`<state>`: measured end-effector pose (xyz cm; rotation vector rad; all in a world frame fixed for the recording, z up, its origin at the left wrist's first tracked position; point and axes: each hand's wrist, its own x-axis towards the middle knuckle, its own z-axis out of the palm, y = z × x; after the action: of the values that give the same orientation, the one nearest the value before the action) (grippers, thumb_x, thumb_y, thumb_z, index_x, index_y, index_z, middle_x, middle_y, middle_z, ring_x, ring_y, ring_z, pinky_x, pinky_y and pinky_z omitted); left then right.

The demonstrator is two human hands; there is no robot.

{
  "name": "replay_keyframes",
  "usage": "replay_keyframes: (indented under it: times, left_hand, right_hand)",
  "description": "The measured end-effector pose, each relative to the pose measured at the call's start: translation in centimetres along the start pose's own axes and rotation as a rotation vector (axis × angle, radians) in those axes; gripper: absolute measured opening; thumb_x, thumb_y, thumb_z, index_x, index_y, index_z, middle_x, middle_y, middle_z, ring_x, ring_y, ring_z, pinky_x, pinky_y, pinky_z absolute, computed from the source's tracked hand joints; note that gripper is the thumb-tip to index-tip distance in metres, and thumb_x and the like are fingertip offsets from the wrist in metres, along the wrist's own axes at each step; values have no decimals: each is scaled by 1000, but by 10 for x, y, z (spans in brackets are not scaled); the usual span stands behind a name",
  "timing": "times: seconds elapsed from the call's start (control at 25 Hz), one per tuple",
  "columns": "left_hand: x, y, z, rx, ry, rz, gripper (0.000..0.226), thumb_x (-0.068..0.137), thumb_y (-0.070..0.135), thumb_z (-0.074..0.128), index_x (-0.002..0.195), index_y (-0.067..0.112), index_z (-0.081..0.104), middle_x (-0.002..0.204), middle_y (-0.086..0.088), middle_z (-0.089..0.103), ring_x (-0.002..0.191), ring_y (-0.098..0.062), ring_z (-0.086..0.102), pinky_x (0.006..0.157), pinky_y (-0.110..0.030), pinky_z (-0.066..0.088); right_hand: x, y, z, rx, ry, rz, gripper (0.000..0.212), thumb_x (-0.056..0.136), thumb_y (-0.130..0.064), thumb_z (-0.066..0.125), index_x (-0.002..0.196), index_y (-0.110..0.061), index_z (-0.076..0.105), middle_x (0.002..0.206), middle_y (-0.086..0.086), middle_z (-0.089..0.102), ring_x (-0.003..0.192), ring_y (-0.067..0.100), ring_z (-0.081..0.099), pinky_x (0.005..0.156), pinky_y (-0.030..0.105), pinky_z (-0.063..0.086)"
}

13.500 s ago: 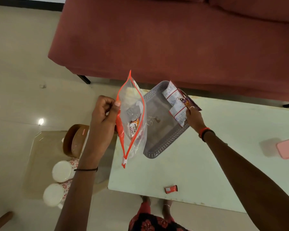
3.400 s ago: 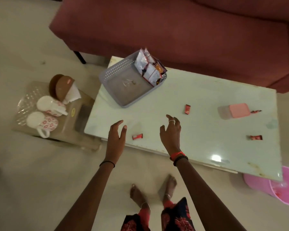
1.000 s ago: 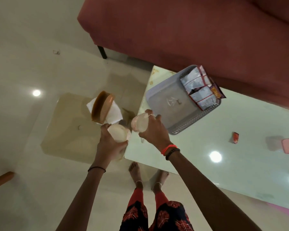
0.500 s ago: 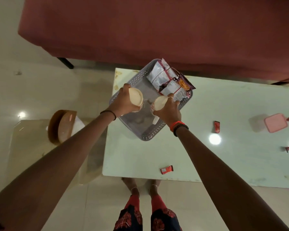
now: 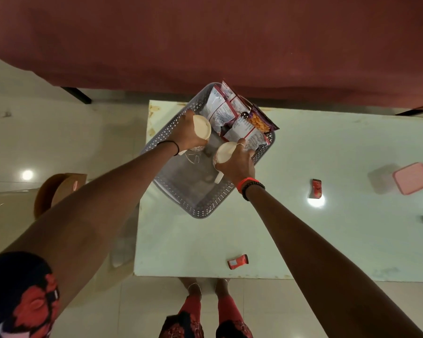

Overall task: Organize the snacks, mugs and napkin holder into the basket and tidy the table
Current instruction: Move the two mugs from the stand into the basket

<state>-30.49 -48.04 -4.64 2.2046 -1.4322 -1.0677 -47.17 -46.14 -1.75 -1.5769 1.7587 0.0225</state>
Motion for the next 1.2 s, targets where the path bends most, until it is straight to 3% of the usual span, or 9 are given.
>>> replay_keyframes:
  times: [0.48,0.64,0.76,0.92,1.08,1.2]
  left_hand:
    - [17,6,-3,-49,-72,32,101,62,28,85,138,5,22,142,-19,32,129,-33,38,103,-43,39]
    - [14,4,-7,-102,-60,-11,89,73,39,76,140,10,25,145,-15,33,130,-31,38,104,-41,37]
    - [5,4,-14,-149,52,-65,72,85,40,62,141,10,27,145,-17,33,131,-33,39,104,-41,38]
    - [-36,-10,-42,-251,274,-19,52,94,33,51,136,5,39,142,-16,40,129,-27,43,99,-26,35]
    - [-102,-40,-74,-270,536,21,39,96,22,47,130,2,47,132,-15,49,123,-23,48,100,-18,34]
    - [-163,-73,-91,-283,698,-57,38,96,26,47,129,7,47,132,-11,49,121,-16,49,95,-1,32]
  right_hand:
    - [12,-23,4,103,47,111,95,72,-37,78,144,-10,22,134,22,33,116,45,52,98,49,49]
    - [10,-25,5,138,23,129,97,70,-32,80,144,-11,21,136,22,31,120,44,49,100,49,47]
    - [8,-24,0,127,-49,135,102,72,-32,80,147,-11,15,140,23,26,124,45,45,104,50,44]
    - [-9,-17,-8,20,-29,129,105,70,-45,78,147,-8,16,139,22,33,128,40,41,103,49,43]
    - [-43,-23,-3,-102,243,23,84,78,-45,68,142,-7,28,135,18,40,125,34,41,102,43,42]
    - [-69,-43,17,-59,395,-194,50,83,-29,65,122,-1,52,125,20,51,115,35,49,97,44,44]
